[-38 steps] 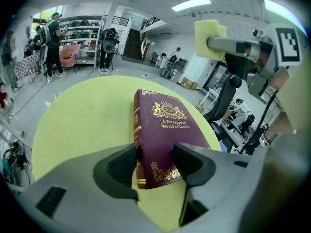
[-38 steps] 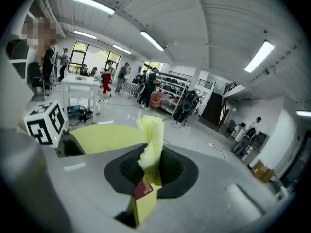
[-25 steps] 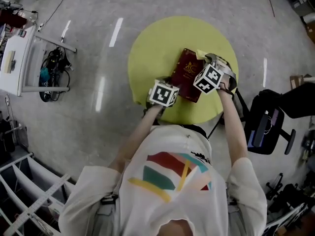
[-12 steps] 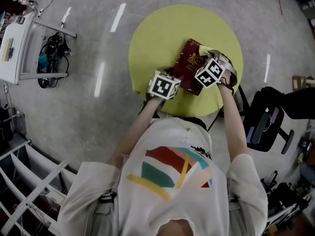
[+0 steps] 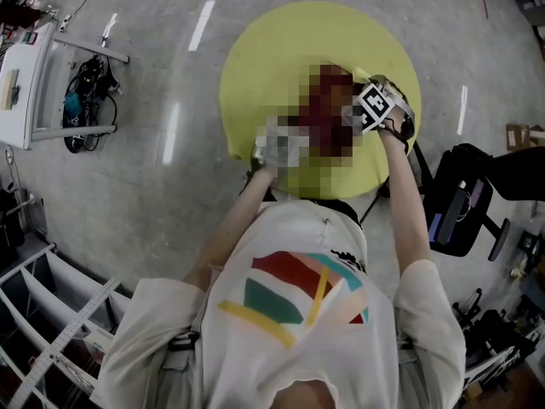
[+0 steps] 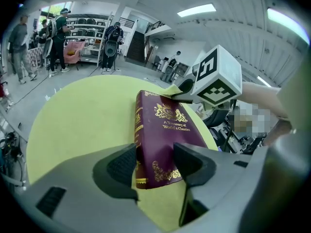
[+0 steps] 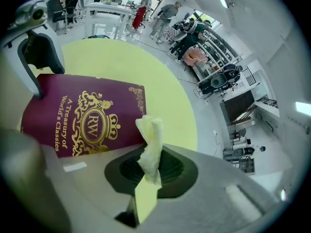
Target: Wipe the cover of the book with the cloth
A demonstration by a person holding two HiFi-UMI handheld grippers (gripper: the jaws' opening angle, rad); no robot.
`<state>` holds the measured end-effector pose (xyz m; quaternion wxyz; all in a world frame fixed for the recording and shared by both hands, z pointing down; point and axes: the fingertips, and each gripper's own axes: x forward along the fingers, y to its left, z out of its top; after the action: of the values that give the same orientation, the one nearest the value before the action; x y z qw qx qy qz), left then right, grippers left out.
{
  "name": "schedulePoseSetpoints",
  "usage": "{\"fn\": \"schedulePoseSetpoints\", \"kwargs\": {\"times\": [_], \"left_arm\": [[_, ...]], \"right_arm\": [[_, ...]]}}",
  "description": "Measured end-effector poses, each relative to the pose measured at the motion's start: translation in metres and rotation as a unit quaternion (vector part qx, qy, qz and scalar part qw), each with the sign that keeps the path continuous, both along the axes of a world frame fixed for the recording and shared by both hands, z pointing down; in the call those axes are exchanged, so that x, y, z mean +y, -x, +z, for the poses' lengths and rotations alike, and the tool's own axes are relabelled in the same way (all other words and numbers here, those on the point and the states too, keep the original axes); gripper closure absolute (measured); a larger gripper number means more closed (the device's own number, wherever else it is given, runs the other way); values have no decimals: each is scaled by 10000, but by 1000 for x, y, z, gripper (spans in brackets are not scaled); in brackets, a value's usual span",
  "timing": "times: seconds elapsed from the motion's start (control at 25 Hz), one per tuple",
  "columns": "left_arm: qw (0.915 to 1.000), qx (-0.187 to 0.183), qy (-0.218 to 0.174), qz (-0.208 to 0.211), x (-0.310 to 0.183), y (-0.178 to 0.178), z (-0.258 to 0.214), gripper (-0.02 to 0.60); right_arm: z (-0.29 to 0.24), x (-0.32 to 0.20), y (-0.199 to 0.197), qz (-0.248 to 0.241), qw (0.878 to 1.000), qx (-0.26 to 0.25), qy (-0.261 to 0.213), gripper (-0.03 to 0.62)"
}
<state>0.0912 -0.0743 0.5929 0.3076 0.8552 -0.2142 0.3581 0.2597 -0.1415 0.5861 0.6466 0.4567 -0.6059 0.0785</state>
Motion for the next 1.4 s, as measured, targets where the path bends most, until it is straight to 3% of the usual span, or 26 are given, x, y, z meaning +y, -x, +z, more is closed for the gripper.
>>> {"fn": "schedulePoseSetpoints", "kwargs": {"times": [0.32,0.92,1.4], "left_arm": [[10000,41,40,7,1,-3,1,353],[9999,123,47,-46,1,-2,1,351],[9998,182,40,-95,1,-2,1,351]], "right_arm": [[0,16,6,-167,9991,-226,304,565],[3,84,68,-625,9935,-605,731,565],[4,128,101,-599,9910,-801,885,565]]}}
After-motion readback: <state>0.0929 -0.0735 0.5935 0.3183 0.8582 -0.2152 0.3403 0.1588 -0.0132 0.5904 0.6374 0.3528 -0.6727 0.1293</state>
